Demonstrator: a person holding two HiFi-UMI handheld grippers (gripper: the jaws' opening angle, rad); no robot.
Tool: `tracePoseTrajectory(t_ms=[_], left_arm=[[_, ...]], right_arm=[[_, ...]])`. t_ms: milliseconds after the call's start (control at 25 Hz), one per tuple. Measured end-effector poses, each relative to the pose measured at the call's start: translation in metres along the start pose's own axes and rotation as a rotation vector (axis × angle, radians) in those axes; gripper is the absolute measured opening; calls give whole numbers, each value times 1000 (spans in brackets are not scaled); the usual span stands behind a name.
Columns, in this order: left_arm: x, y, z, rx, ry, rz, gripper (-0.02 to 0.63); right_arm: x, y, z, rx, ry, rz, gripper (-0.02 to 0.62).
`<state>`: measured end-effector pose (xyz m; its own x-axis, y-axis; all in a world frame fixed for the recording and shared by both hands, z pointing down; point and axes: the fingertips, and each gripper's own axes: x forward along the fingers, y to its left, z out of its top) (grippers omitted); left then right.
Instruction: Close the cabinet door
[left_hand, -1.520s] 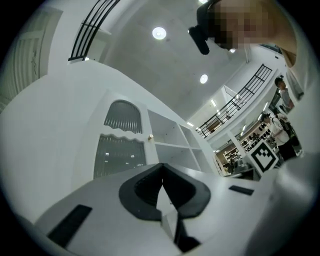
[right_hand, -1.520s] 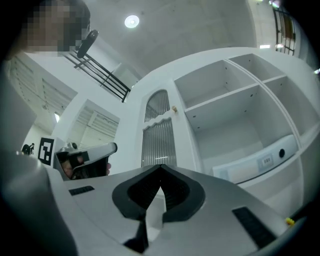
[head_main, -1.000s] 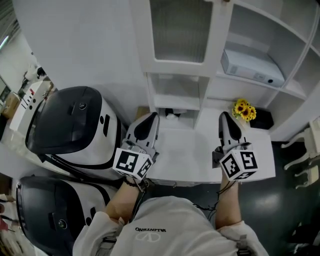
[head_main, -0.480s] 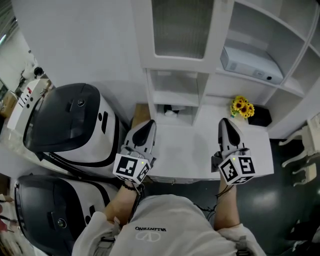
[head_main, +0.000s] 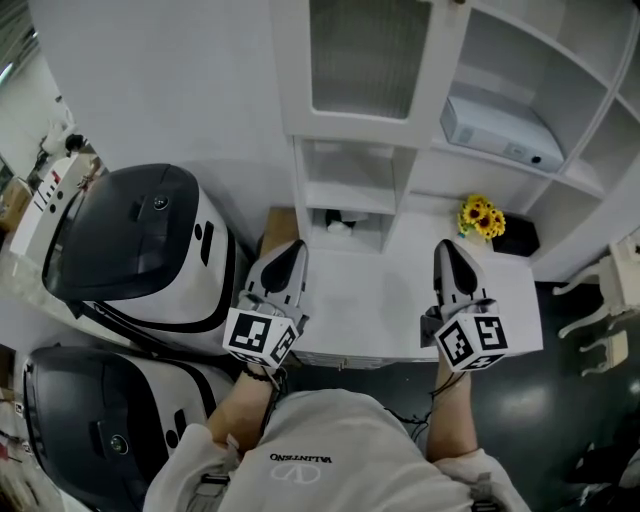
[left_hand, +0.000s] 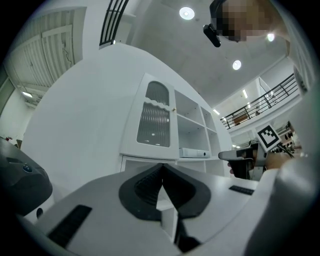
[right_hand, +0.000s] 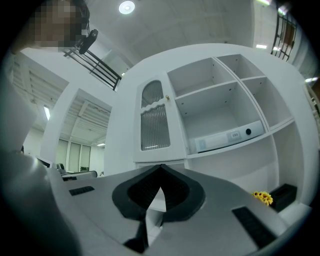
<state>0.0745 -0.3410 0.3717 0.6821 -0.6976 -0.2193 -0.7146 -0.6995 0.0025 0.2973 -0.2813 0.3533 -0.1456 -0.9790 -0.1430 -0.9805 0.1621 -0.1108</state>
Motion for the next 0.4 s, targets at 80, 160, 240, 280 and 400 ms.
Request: tracePoseTrajectory(t_ms=[80,160,240,280,400], left_arm=[[-1,3,1,-7,-2,7,5],[-2,4,1,-9,-1,12,5],[-3,4,1,-9,0,19,4],[-3,3,1,-9,0,21,5],[-4,1,2,-7,-2,22,5]], right_arm=[[0,0,0,3,2,0,8],[-1,0,0,4,4,1,8],[-1,0,0,9,-3,6,8],[-2,0,0,12,-6,9,8],[-3,1,0,13,-3,12,8]])
